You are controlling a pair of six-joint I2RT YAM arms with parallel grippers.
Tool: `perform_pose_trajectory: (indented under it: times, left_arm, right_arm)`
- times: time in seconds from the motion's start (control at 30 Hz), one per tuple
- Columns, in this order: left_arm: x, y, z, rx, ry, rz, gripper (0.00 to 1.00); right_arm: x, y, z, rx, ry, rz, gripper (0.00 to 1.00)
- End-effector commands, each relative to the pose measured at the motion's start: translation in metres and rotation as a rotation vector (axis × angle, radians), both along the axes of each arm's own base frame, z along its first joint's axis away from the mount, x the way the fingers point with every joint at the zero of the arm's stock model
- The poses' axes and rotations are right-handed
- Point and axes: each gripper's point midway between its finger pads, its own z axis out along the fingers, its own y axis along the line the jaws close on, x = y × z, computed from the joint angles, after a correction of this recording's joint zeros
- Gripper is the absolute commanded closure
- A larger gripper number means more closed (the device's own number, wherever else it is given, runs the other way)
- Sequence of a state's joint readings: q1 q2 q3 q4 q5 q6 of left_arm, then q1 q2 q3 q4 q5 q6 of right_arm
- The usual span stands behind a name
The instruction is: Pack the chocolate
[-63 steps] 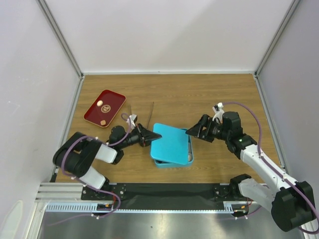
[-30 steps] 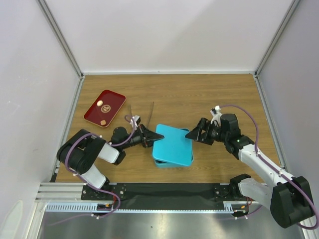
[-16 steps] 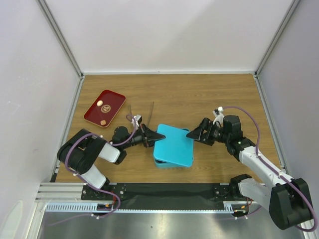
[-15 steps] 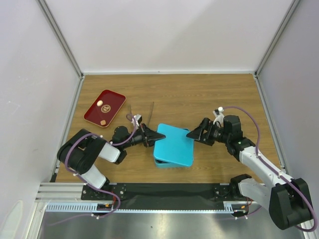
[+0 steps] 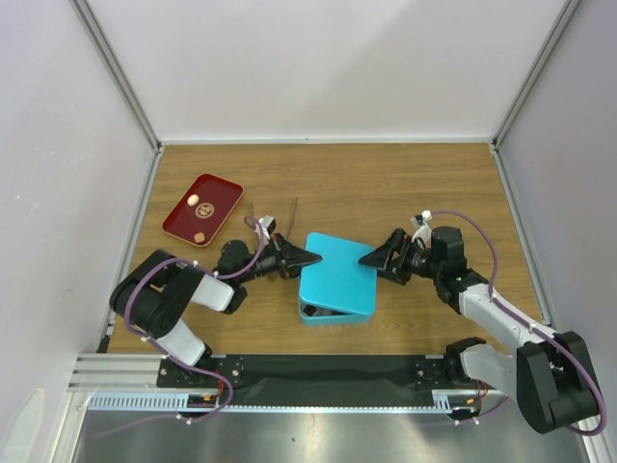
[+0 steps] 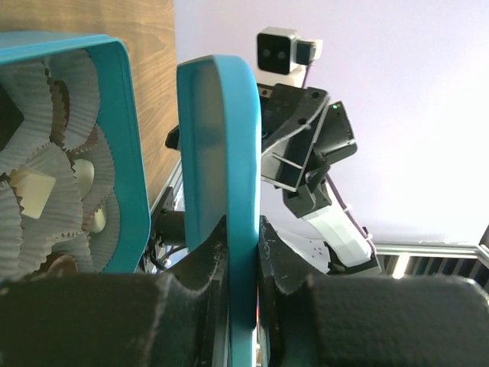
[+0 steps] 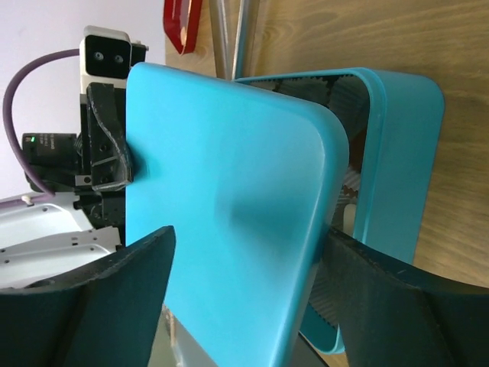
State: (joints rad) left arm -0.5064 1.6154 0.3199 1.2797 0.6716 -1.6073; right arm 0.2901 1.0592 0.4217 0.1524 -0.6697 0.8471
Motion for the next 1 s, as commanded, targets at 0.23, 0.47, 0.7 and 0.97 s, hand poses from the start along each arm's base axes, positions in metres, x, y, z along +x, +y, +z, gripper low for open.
perform_pose_trajectory:
  times: [0.23,0.47,0.7,0.97]
  left_arm:
    - [-0.022,0.007,0.072,-0.199,-0.376,-0.016,0.71]
    - [-0.026,0.006,0.055,-0.128,-0.355,-0.037,0.52]
    - [-0.021,0.001,0.038,0.003,-0.335,-0.056,0.37]
    - [-0.014,0.004,0.010,0.211,-0.311,-0.048,0.21]
  right_arm:
    - [0.001,0.010,0.020,0.084,-0.067,0.060,0.46]
    - [0.005,0.007,0.019,0.053,-0.066,0.056,0.57]
    - [0.010,0.005,0.017,0.056,-0.054,0.055,0.60]
    - [0.012,0.005,0.016,0.060,-0.053,0.058,0.63]
